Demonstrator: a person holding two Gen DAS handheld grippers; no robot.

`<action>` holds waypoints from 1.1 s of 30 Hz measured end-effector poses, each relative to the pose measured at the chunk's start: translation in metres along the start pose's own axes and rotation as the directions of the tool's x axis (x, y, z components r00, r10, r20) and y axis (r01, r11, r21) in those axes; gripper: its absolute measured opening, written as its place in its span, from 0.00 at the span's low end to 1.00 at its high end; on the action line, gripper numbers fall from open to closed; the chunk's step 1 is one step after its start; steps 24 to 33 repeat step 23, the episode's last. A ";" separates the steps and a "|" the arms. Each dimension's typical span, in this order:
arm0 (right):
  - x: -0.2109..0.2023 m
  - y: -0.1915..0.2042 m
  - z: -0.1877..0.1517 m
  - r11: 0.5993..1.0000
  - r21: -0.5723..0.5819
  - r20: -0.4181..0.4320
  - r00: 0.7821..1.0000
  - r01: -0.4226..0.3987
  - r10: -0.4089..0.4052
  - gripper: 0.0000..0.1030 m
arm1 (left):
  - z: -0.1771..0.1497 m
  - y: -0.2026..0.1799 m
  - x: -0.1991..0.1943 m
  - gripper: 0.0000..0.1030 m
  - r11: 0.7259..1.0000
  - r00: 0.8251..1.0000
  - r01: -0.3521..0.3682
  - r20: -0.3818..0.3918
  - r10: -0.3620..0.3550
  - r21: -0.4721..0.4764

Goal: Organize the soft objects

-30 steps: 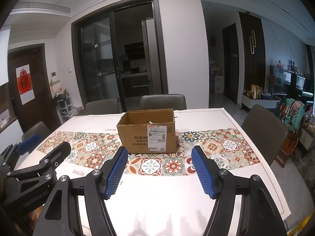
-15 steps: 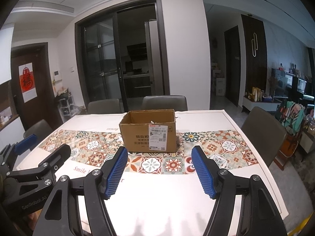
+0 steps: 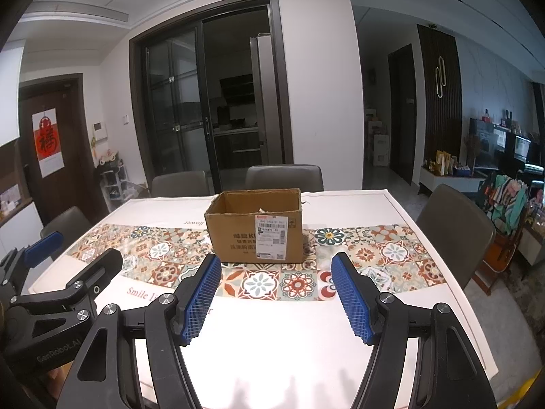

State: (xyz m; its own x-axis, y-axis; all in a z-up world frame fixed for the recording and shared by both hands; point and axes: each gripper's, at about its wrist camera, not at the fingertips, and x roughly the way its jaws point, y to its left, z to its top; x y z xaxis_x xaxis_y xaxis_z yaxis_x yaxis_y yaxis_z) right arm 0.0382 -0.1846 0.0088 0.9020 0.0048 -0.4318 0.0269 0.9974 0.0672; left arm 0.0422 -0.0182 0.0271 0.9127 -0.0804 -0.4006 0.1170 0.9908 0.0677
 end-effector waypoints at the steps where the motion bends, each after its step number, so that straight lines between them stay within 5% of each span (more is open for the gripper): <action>1: 0.000 -0.001 0.000 1.000 0.001 -0.001 1.000 0.000 0.000 0.66 | 0.000 0.000 0.000 1.00 1.000 1.000 0.000 0.000 0.000 0.000; 33: -0.001 -0.005 -0.002 1.000 0.003 -0.005 1.000 0.001 -0.001 0.66 | 0.001 -0.002 -0.003 1.00 1.000 1.000 0.001 -0.004 -0.001 0.002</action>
